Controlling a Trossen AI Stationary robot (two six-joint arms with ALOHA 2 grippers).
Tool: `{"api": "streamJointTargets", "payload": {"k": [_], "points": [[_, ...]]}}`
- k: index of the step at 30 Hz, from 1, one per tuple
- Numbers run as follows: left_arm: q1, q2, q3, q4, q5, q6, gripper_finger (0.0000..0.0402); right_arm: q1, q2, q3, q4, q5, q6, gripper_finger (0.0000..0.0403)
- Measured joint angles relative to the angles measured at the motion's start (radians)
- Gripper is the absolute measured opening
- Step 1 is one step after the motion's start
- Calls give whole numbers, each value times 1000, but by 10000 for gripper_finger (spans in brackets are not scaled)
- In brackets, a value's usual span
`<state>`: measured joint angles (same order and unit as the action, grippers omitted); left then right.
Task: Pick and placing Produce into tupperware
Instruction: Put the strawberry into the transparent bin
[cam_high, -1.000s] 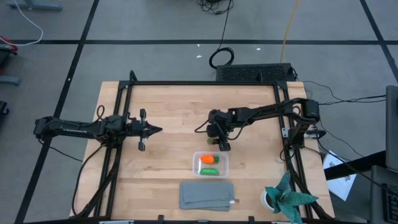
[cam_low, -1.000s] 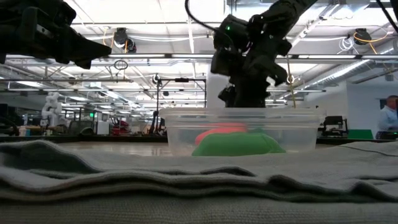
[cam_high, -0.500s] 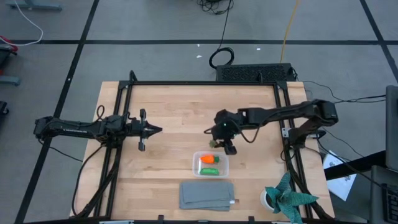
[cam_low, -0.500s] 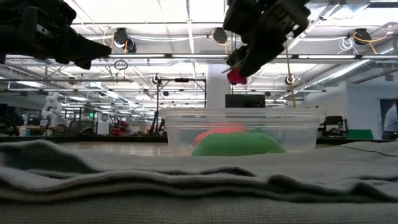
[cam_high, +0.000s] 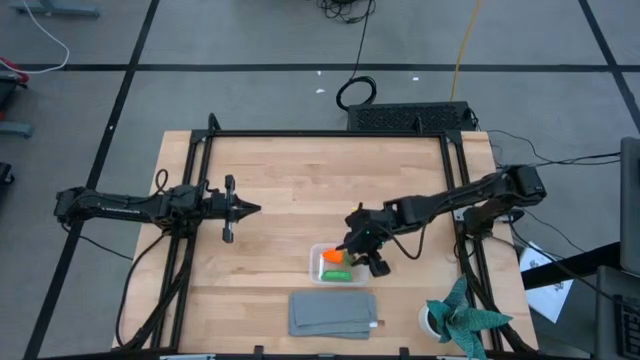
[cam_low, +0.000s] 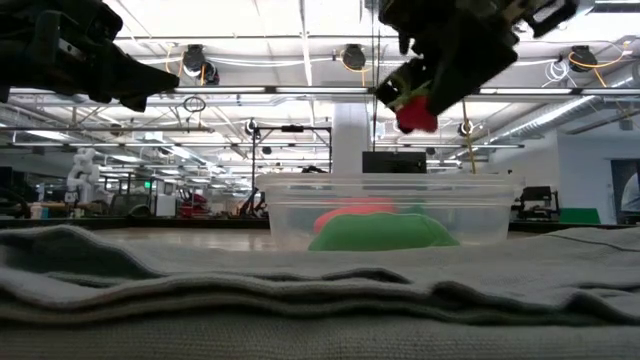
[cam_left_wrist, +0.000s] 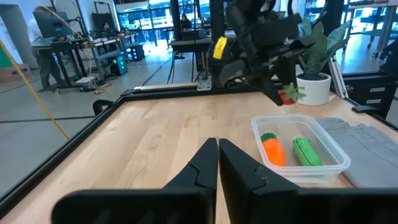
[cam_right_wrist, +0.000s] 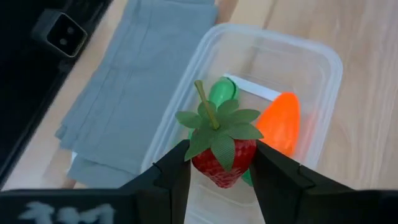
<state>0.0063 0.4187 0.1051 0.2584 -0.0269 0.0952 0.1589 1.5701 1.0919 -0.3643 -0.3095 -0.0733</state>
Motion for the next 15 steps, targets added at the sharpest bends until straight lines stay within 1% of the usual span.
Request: {"api": "streamJointTargets", "payload": {"k": [2,6,11,15], "points": [[0,0,0,0,0,0,25,3,1,-32,42,20,12,137],[0,0,0,0,0,0,27,2,1,-105,136,26,58,137],[0,0,0,0,0,0,15,3,1,-188,244,25,100,137],[0,0,0,1,0,0,3,2,1,-219,298,26,118,137]]}}
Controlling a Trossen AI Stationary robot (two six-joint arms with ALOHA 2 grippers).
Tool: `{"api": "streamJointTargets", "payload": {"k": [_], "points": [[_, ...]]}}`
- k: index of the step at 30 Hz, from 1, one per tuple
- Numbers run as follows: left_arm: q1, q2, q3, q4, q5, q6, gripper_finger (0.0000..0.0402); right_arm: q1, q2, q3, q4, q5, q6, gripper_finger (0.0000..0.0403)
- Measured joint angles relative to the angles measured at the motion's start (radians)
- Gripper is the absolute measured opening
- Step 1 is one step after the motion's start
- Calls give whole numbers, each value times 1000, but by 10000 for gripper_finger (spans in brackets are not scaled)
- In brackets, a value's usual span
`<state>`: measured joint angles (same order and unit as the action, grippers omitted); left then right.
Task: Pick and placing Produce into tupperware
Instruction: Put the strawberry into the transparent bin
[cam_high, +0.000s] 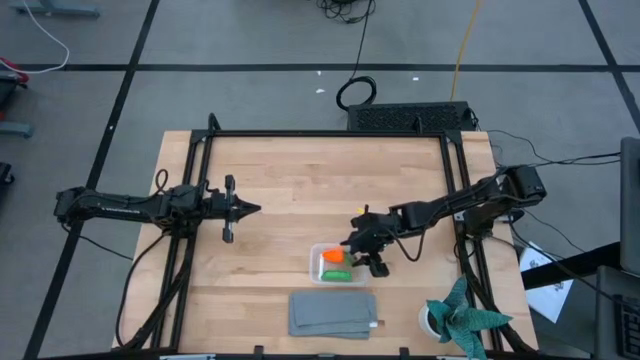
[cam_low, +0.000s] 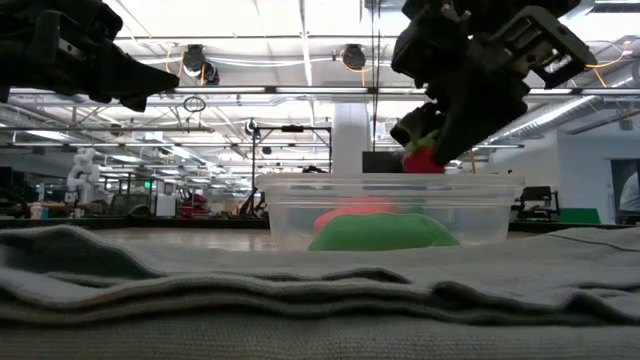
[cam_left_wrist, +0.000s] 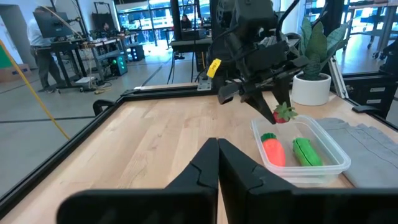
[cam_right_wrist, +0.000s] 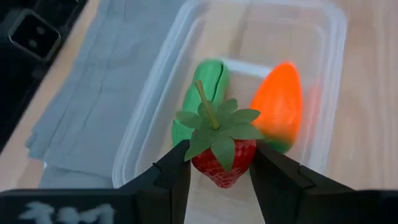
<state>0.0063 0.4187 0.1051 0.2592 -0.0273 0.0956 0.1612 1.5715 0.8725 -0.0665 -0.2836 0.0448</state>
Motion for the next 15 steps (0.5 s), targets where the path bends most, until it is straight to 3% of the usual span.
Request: {"api": "streamJointTargets", "payload": {"k": [15], "points": [[0,0,0,1,0,0,26,0,33,-63,68,-1,15,137]]}}
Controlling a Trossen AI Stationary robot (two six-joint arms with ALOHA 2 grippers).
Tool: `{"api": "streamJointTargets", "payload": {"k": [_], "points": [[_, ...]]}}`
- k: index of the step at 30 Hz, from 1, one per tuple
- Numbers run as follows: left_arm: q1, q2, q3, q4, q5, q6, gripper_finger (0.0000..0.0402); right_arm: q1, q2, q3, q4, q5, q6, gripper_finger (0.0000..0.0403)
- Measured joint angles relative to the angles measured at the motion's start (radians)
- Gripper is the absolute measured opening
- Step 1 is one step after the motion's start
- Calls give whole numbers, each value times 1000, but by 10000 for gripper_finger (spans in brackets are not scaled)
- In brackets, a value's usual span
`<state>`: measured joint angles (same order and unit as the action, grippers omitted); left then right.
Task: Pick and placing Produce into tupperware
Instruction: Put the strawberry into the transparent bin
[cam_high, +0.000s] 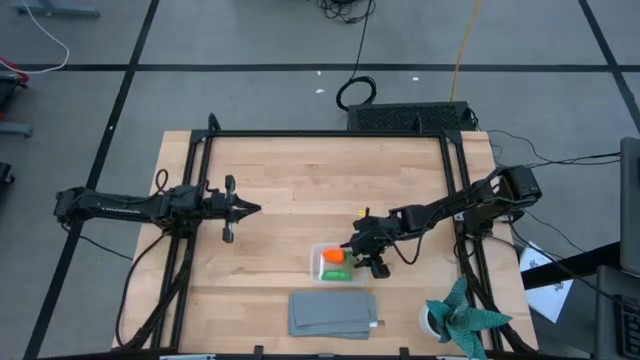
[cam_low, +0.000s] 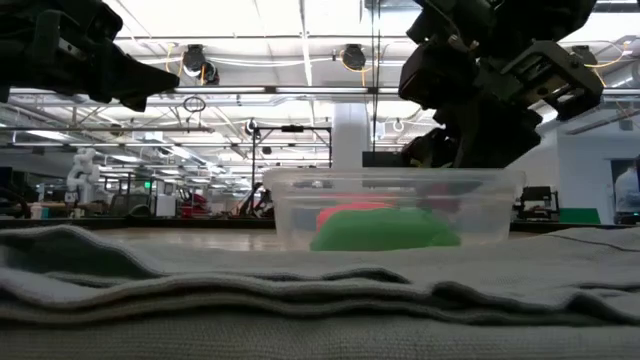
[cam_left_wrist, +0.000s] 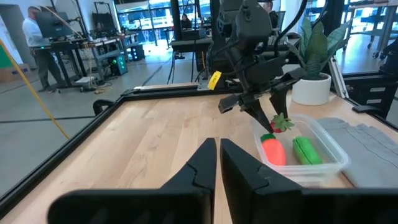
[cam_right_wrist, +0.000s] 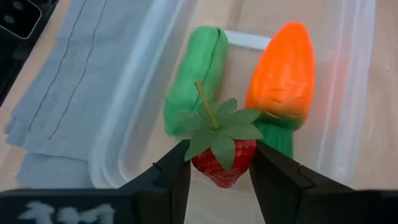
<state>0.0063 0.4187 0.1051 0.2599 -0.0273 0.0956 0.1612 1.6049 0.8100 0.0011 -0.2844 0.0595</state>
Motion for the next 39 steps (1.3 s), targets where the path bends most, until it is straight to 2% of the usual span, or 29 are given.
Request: {"api": "streamJointTargets", "payload": {"k": [10,20,33,39], "points": [[0,0,0,2,0,0,2,0,14,-1,22,-4,1,137],[0,0,0,2,0,-4,27,0,14,-1,28,-5,1,138],[0,0,0,2,0,-5,2,6,14,0,27,-8,-1,138],[0,0,0,2,0,-2,19,11,14,0,40,-5,-3,138]]}}
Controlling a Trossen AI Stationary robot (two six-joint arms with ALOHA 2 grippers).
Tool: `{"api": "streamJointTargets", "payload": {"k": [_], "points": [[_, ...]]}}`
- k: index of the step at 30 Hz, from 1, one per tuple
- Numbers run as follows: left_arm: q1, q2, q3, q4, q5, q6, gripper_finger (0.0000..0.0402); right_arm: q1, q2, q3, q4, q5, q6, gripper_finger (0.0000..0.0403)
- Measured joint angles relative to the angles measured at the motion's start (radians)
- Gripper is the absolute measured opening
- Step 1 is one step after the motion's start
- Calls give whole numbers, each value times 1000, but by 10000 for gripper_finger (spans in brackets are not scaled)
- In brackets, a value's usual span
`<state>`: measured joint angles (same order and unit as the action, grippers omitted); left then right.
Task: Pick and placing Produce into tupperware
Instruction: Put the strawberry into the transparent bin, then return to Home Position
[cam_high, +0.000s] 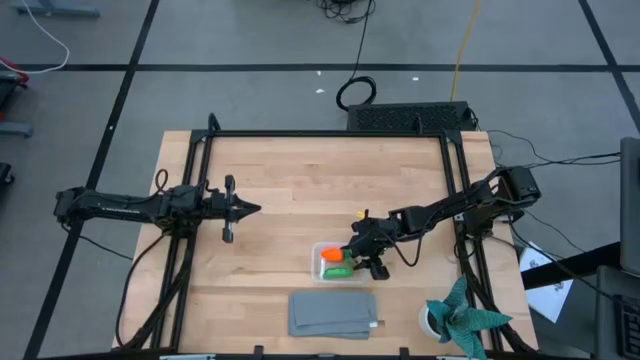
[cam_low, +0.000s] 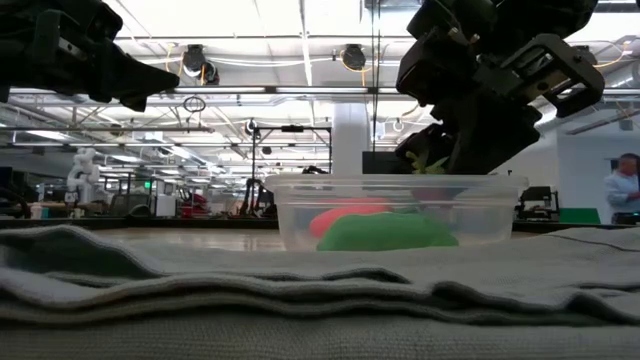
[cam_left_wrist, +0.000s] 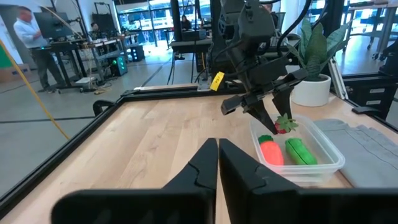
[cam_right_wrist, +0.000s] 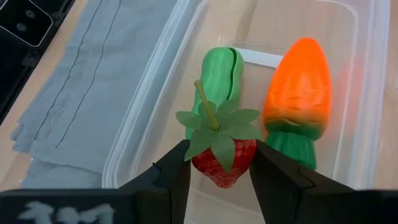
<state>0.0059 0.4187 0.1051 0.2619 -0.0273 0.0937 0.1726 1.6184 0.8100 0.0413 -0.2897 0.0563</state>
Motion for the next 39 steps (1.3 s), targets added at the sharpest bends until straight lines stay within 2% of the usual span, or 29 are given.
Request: {"api": "streamJointTargets", "payload": {"k": [6,17,28,39], "points": [[0,0,0,-3,0,1,27,13,0,0,0,4,-45,138],[0,0,0,-4,0,2,2,26,0,0,0,35,-69,138],[0,0,0,-4,0,2,27,26,0,0,0,34,-54,171],[0,0,0,-4,0,2,2,25,0,0,21,31,-41,182]]}}
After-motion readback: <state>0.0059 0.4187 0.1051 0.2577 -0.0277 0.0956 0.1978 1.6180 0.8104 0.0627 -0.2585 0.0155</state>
